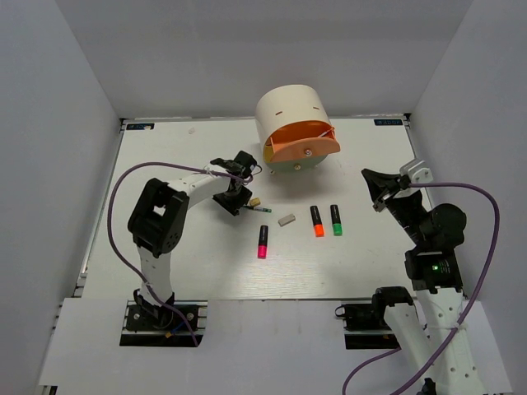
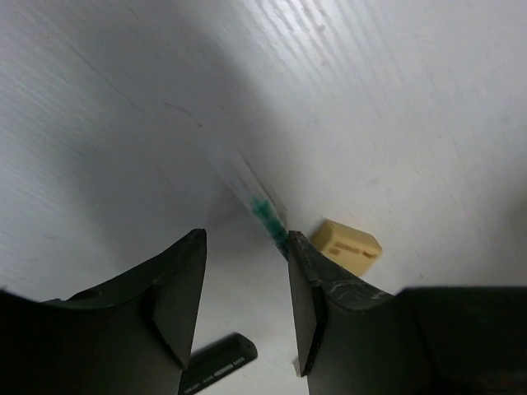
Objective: Sort the stationery into containers
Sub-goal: Pick up the pen from the center of the board.
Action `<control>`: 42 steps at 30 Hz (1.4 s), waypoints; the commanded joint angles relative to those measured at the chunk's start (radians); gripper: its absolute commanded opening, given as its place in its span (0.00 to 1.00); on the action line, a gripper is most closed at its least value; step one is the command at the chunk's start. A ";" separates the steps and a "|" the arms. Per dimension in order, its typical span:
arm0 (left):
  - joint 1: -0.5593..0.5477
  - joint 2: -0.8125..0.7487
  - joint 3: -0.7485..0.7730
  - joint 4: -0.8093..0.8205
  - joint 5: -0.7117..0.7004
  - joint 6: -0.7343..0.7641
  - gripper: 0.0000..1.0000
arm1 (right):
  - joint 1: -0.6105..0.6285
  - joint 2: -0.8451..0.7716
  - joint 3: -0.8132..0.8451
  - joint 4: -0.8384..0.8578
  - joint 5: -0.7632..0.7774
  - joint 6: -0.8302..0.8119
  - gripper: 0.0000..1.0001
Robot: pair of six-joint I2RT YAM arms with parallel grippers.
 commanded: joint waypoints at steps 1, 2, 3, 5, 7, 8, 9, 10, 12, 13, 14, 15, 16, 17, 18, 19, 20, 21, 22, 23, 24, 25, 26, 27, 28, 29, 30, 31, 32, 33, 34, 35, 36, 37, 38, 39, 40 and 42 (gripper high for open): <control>0.012 -0.005 0.020 -0.028 -0.025 -0.024 0.55 | -0.001 -0.011 -0.010 0.035 0.019 0.012 0.06; 0.012 0.004 0.020 -0.028 -0.025 -0.033 0.55 | -0.003 -0.012 -0.008 0.037 0.019 0.015 0.06; 0.021 0.016 0.020 -0.028 -0.025 -0.034 0.55 | -0.003 -0.012 -0.010 0.037 0.017 0.014 0.06; 0.021 0.033 0.049 -0.028 -0.025 -0.034 0.55 | -0.003 -0.017 -0.010 0.037 0.019 0.015 0.06; 0.030 0.056 0.069 -0.055 -0.025 -0.034 0.55 | -0.001 -0.020 -0.013 0.034 0.019 0.015 0.06; 0.030 0.056 0.081 -0.055 -0.025 -0.034 0.55 | -0.003 -0.020 -0.016 0.035 0.020 0.015 0.06; 0.030 0.056 0.081 -0.055 -0.014 -0.034 0.55 | -0.003 -0.023 -0.015 0.034 0.019 0.014 0.06; 0.030 0.056 0.081 -0.055 -0.014 -0.034 0.55 | -0.003 -0.022 -0.018 0.035 0.020 0.014 0.06; 0.030 0.065 0.081 -0.055 -0.014 -0.034 0.56 | -0.001 -0.017 -0.018 0.040 0.017 0.017 0.06; 0.030 0.065 0.081 -0.070 -0.014 -0.034 0.58 | -0.001 -0.020 -0.016 0.039 0.016 0.015 0.06; 0.039 0.091 0.102 -0.083 -0.014 -0.034 0.58 | 0.002 -0.019 -0.015 0.039 0.017 0.018 0.06; 0.039 0.102 0.115 -0.098 -0.014 -0.024 0.58 | -0.003 -0.020 -0.015 0.035 0.017 0.017 0.06; 0.039 0.116 0.130 -0.141 -0.014 -0.024 0.58 | -0.001 -0.020 -0.015 0.037 0.019 0.018 0.06; 0.039 0.130 0.161 -0.161 -0.014 -0.011 0.59 | 0.002 -0.023 -0.015 0.039 0.020 0.018 0.06; 0.039 0.160 0.178 -0.184 -0.026 0.008 0.59 | -0.003 -0.023 -0.015 0.035 0.020 0.020 0.06; 0.039 0.174 0.193 -0.210 -0.035 0.017 0.59 | -0.001 -0.028 -0.016 0.037 0.022 0.020 0.06; 0.039 0.189 0.223 -0.257 -0.054 0.017 0.59 | -0.003 -0.028 -0.013 0.037 0.023 0.020 0.06; 0.039 0.214 0.236 -0.280 -0.054 0.029 0.59 | -0.003 -0.031 -0.013 0.035 0.023 0.020 0.06; 0.039 0.223 0.245 -0.306 -0.064 0.040 0.59 | -0.001 -0.032 -0.013 0.035 0.025 0.024 0.06; 0.039 0.223 0.245 -0.307 -0.064 0.040 0.59 | -0.004 -0.034 -0.013 0.035 0.023 0.024 0.06; 0.039 0.234 0.245 -0.307 -0.064 0.049 0.57 | -0.003 -0.035 -0.011 0.035 0.023 0.026 0.06; 0.039 0.234 0.230 -0.307 -0.064 0.049 0.56 | -0.001 -0.035 -0.013 0.034 0.023 0.027 0.06; 0.039 0.234 0.218 -0.292 -0.064 0.049 0.54 | -0.004 -0.038 -0.013 0.032 0.025 0.027 0.06; 0.039 0.234 0.206 -0.278 -0.064 0.049 0.48 | -0.003 -0.043 -0.011 0.032 0.023 0.027 0.06; 0.039 0.234 0.184 -0.267 -0.051 0.061 0.45 | -0.001 -0.045 -0.013 0.029 0.023 0.029 0.06; 0.039 0.223 0.175 -0.252 -0.042 0.071 0.42 | -0.003 -0.045 -0.011 0.029 0.025 0.027 0.06; 0.039 0.223 0.175 -0.251 -0.041 0.071 0.36 | -0.003 -0.046 -0.010 0.026 0.025 0.029 0.06; 0.039 0.214 0.160 -0.239 -0.041 0.084 0.33 | -0.004 -0.049 -0.008 0.025 0.023 0.027 0.06; 0.039 0.214 0.144 -0.230 -0.028 0.100 0.31 | -0.003 -0.051 -0.008 0.023 0.025 0.027 0.06; 0.039 0.194 0.127 -0.215 -0.015 0.109 0.27 | -0.003 -0.049 -0.007 0.025 0.023 0.030 0.06; 0.039 0.184 0.117 -0.206 -0.005 0.127 0.27 | -0.001 -0.051 -0.008 0.023 0.023 0.030 0.06; 0.039 0.170 0.106 -0.181 -0.005 0.137 0.25 | -0.003 -0.051 -0.007 0.026 0.022 0.030 0.06; 0.030 0.153 0.080 -0.169 -0.005 0.147 0.23 | -0.001 -0.051 -0.007 0.025 0.023 0.033 0.06; 0.021 0.113 0.067 -0.157 -0.005 0.170 0.23 | -0.006 -0.051 -0.005 0.023 0.025 0.034 0.06; 0.021 0.089 0.055 -0.144 -0.005 0.183 0.22 | -0.004 -0.048 -0.008 0.023 0.025 0.034 0.06; 0.021 0.066 0.028 -0.115 -0.005 0.196 0.22 | -0.004 -0.051 -0.005 0.023 0.023 0.035 0.06; 0.021 0.040 0.014 -0.104 0.005 0.225 0.20 | -0.004 -0.049 -0.007 0.020 0.022 0.035 0.06; 0.021 -0.048 -0.026 -0.068 0.005 0.255 0.18 | -0.004 -0.049 -0.007 0.020 0.017 0.034 0.06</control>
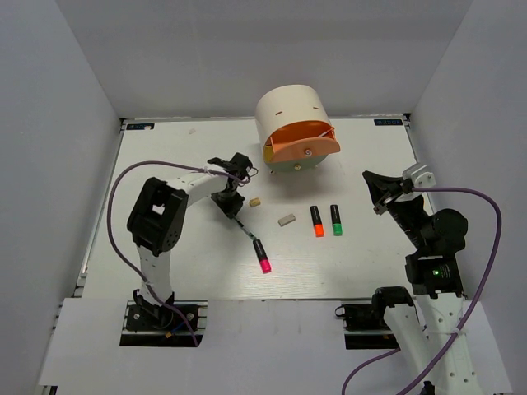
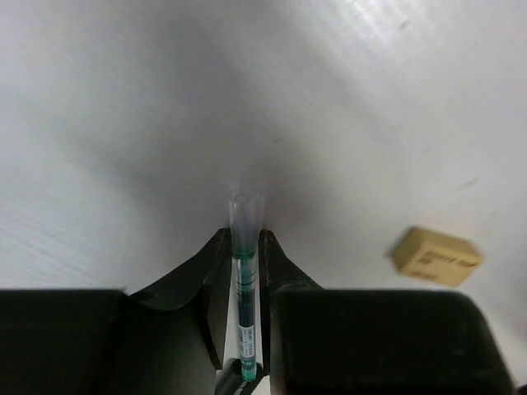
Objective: Sort the stationery into containers
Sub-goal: Pick up the pen from the center of the board.
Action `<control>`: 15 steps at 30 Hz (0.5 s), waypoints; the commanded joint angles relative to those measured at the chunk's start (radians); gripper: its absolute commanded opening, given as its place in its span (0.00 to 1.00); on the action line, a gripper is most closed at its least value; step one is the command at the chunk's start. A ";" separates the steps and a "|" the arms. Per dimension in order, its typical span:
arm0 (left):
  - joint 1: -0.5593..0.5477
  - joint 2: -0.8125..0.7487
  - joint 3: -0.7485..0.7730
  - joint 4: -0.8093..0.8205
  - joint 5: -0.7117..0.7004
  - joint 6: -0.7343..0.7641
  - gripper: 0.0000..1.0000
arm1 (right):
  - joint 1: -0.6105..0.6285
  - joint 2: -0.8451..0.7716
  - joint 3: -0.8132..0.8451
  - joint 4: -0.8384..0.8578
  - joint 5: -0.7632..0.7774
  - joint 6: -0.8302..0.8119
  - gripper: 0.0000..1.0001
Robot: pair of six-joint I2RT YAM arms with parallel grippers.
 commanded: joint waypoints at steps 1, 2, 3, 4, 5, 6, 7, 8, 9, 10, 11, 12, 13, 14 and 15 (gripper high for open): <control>-0.005 -0.126 -0.068 0.051 0.009 0.092 0.17 | -0.004 -0.009 0.007 0.021 0.011 0.008 0.06; -0.005 -0.158 -0.077 0.065 0.018 0.125 0.15 | -0.003 -0.009 0.005 0.022 0.011 0.011 0.06; -0.005 -0.227 -0.086 0.082 0.018 0.149 0.14 | -0.004 -0.004 0.008 0.022 0.011 0.009 0.06; -0.005 -0.264 -0.098 0.126 0.032 0.175 0.10 | -0.004 -0.003 0.005 0.022 0.013 0.009 0.06; -0.005 -0.300 -0.099 0.149 0.032 0.227 0.07 | -0.004 0.000 0.008 0.022 0.011 0.008 0.06; -0.005 -0.335 -0.109 0.172 0.049 0.253 0.02 | -0.004 -0.001 0.005 0.022 0.011 0.008 0.06; -0.014 -0.404 -0.109 0.218 0.060 0.280 0.00 | -0.006 0.000 0.005 0.022 0.011 0.006 0.06; -0.014 -0.436 -0.109 0.241 0.060 0.338 0.00 | -0.004 0.002 0.005 0.022 0.011 0.008 0.06; -0.014 -0.468 -0.109 0.266 0.073 0.362 0.00 | -0.004 0.007 0.005 0.022 0.014 0.006 0.06; -0.014 -0.497 -0.109 0.307 0.074 0.383 0.00 | -0.006 0.007 0.007 0.022 0.013 0.006 0.06; -0.014 -0.549 -0.109 0.326 0.074 0.406 0.00 | -0.003 0.010 0.005 0.022 0.013 0.005 0.06; -0.014 -0.571 -0.109 0.349 0.093 0.469 0.00 | -0.003 0.011 0.002 0.022 0.013 0.002 0.06; -0.014 -0.591 -0.109 0.372 0.104 0.501 0.00 | -0.006 0.017 0.003 0.024 0.013 0.003 0.06; -0.014 -0.610 -0.109 0.425 0.121 0.537 0.00 | -0.006 0.017 0.002 0.024 0.013 0.005 0.06; -0.014 -0.637 -0.109 0.457 0.168 0.617 0.00 | -0.006 0.017 0.000 0.027 0.013 0.005 0.06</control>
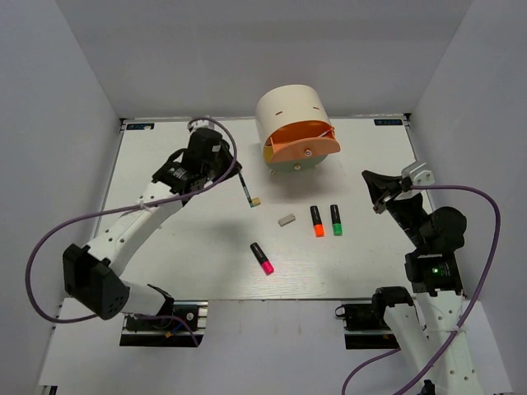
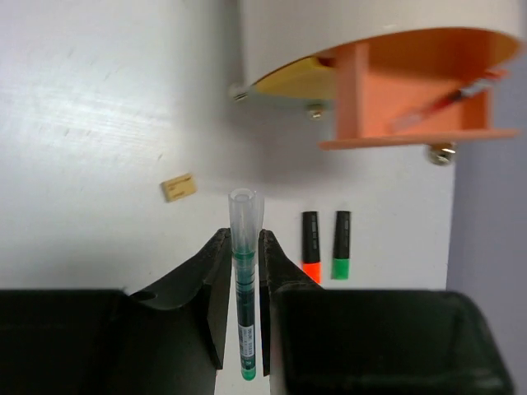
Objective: Sort the stationery into containers
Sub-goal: Pick up the pen from the center of the board, then place the pen in the drawer.
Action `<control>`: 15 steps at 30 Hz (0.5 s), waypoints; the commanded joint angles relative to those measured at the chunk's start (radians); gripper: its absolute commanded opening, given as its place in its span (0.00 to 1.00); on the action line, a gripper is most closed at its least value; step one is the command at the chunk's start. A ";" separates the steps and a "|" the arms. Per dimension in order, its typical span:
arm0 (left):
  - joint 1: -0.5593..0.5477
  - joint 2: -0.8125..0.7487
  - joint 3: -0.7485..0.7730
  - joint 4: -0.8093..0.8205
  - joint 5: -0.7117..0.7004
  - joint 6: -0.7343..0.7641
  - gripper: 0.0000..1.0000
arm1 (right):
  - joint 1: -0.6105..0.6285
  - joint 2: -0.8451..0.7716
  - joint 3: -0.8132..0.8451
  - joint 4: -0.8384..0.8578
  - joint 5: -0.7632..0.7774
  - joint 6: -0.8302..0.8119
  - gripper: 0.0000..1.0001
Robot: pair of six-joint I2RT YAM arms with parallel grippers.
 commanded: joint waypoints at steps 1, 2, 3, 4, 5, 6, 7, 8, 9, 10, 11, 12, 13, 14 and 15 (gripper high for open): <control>-0.004 -0.061 0.009 0.165 0.111 0.240 0.00 | 0.001 0.010 0.002 0.027 0.013 0.005 0.06; -0.004 -0.061 0.018 0.233 0.142 0.281 0.00 | -0.004 0.011 0.002 0.029 0.013 0.004 0.06; -0.004 -0.073 0.030 0.269 0.206 0.361 0.00 | -0.005 0.013 0.000 0.029 0.013 0.004 0.06; -0.004 -0.073 0.041 0.297 0.223 0.393 0.00 | -0.007 0.019 0.002 0.030 0.011 0.005 0.06; -0.004 -0.073 0.051 0.367 0.251 0.433 0.00 | -0.005 0.017 -0.001 0.030 0.010 0.004 0.06; -0.004 -0.073 0.061 0.408 0.313 0.467 0.00 | -0.004 0.017 -0.001 0.030 0.009 0.004 0.06; -0.004 -0.073 0.061 0.447 0.340 0.531 0.00 | -0.007 0.022 -0.003 0.030 0.006 0.002 0.06; -0.004 -0.073 0.061 0.538 0.391 0.567 0.00 | -0.005 0.022 -0.001 0.032 0.008 0.001 0.06; -0.004 -0.073 0.061 0.580 0.410 0.593 0.00 | -0.005 0.027 -0.003 0.033 0.009 0.002 0.06; -0.004 -0.064 0.070 0.620 0.410 0.639 0.00 | -0.008 0.025 -0.001 0.032 0.008 0.001 0.06; -0.004 -0.064 0.079 0.656 0.448 0.671 0.00 | -0.004 0.028 -0.003 0.035 0.009 0.001 0.06; -0.004 -0.030 0.096 0.680 0.449 0.697 0.00 | -0.004 0.028 -0.003 0.033 0.011 -0.001 0.06; -0.004 -0.013 0.148 0.690 0.449 0.743 0.00 | -0.007 0.028 -0.004 0.033 0.011 -0.001 0.06; -0.004 0.007 0.175 0.690 0.449 0.772 0.00 | -0.004 0.030 -0.003 0.033 0.013 -0.001 0.06; -0.004 0.024 0.197 0.690 0.468 0.802 0.00 | -0.005 0.031 -0.004 0.033 0.013 -0.004 0.06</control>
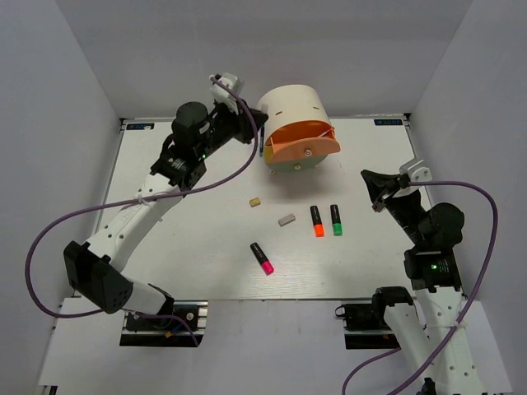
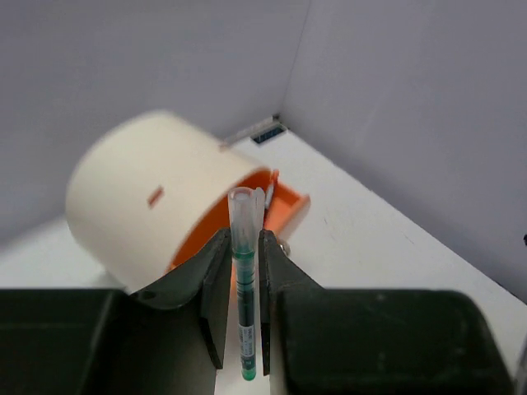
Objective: Sort the stationery into containers
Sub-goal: Place the pen in the drawer.
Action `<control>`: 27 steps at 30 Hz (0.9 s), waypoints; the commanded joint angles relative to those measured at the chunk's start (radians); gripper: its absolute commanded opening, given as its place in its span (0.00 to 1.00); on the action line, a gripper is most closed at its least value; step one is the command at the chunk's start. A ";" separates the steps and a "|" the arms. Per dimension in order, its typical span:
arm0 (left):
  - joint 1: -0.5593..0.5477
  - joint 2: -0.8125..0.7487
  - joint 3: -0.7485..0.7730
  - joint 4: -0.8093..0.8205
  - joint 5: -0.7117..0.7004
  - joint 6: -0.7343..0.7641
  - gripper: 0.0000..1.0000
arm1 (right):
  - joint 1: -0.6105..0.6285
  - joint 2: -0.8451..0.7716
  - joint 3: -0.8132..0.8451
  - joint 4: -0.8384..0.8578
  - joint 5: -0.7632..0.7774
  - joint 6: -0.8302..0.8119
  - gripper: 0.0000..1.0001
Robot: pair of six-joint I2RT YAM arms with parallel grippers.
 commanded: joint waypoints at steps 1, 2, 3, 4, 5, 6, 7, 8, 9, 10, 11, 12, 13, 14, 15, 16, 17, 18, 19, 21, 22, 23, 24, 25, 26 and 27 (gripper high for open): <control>-0.002 0.055 0.111 0.139 0.092 0.190 0.00 | -0.001 0.005 -0.004 0.032 0.013 -0.004 0.06; -0.002 0.068 0.112 0.156 0.102 0.205 0.00 | -0.005 0.005 -0.004 0.032 0.014 -0.004 0.06; -0.002 0.081 0.122 0.186 0.115 0.224 0.00 | -0.004 0.008 -0.003 0.034 0.016 -0.001 0.06; -0.002 0.097 0.131 0.199 0.116 0.224 0.00 | -0.004 0.008 -0.003 0.035 0.019 -0.005 0.06; -0.002 0.129 0.131 0.211 0.129 0.224 0.00 | 0.001 0.008 -0.004 0.034 0.019 -0.004 0.06; -0.002 0.144 0.145 0.234 0.129 0.224 0.00 | -0.004 0.006 -0.003 0.034 0.022 -0.005 0.06; -0.002 0.161 0.157 0.246 0.129 0.224 0.00 | -0.002 0.006 -0.004 0.034 0.022 -0.004 0.06; -0.011 0.192 0.158 0.258 0.129 0.224 0.00 | -0.002 0.008 -0.003 0.032 0.023 -0.005 0.06; -0.012 0.206 0.173 0.268 0.129 0.224 0.00 | -0.002 0.008 -0.004 0.032 0.025 -0.007 0.06; -0.012 0.221 0.190 0.281 0.129 0.224 0.00 | -0.004 0.006 -0.004 0.031 0.026 -0.007 0.06; -0.022 0.235 0.190 0.282 0.129 0.224 0.00 | -0.005 0.003 -0.004 0.032 0.031 -0.005 0.06; -0.022 0.261 0.206 0.291 0.120 0.224 0.00 | -0.004 0.005 -0.004 0.032 0.032 -0.007 0.06; -0.022 0.275 0.223 0.291 0.120 0.224 0.00 | -0.004 0.003 -0.004 0.032 0.034 -0.008 0.06; -0.033 0.287 0.233 0.291 0.111 0.224 0.00 | -0.002 0.003 -0.003 0.032 0.036 -0.007 0.06; -0.033 0.301 0.242 0.291 0.111 0.224 0.00 | -0.002 0.006 -0.003 0.032 0.034 -0.010 0.06; -0.044 0.312 0.256 0.291 0.102 0.224 0.00 | -0.004 0.003 -0.004 0.032 0.036 -0.007 0.06; -0.044 0.333 0.256 0.291 0.102 0.224 0.00 | -0.002 0.002 -0.003 0.032 0.043 -0.010 0.06; -0.053 0.342 0.256 0.291 0.102 0.224 0.00 | -0.004 0.003 -0.004 0.032 0.043 -0.010 0.06; -0.053 0.352 0.266 0.291 0.102 0.224 0.00 | -0.005 0.003 -0.003 0.034 0.046 -0.010 0.06; -0.062 0.376 0.266 0.291 0.090 0.234 0.02 | -0.004 0.002 -0.003 0.031 0.049 -0.013 0.06; -0.062 0.385 0.276 0.279 0.074 0.245 0.02 | -0.002 0.002 -0.006 0.032 0.049 -0.011 0.06; -0.073 0.394 0.286 0.265 0.074 0.245 0.05 | -0.002 0.000 -0.006 0.031 0.049 -0.013 0.06; -0.073 0.410 0.286 0.265 0.059 0.256 0.10 | -0.002 0.000 -0.006 0.031 0.049 -0.011 0.06; -0.082 0.410 0.299 0.252 0.039 0.256 0.12 | -0.004 0.000 -0.006 0.029 0.049 -0.013 0.06; -0.082 0.424 0.309 0.242 0.039 0.265 0.14 | -0.004 0.000 -0.006 0.029 0.052 -0.011 0.06; -0.082 0.424 0.309 0.242 0.016 0.265 0.20 | -0.002 -0.001 -0.004 0.028 0.052 -0.011 0.06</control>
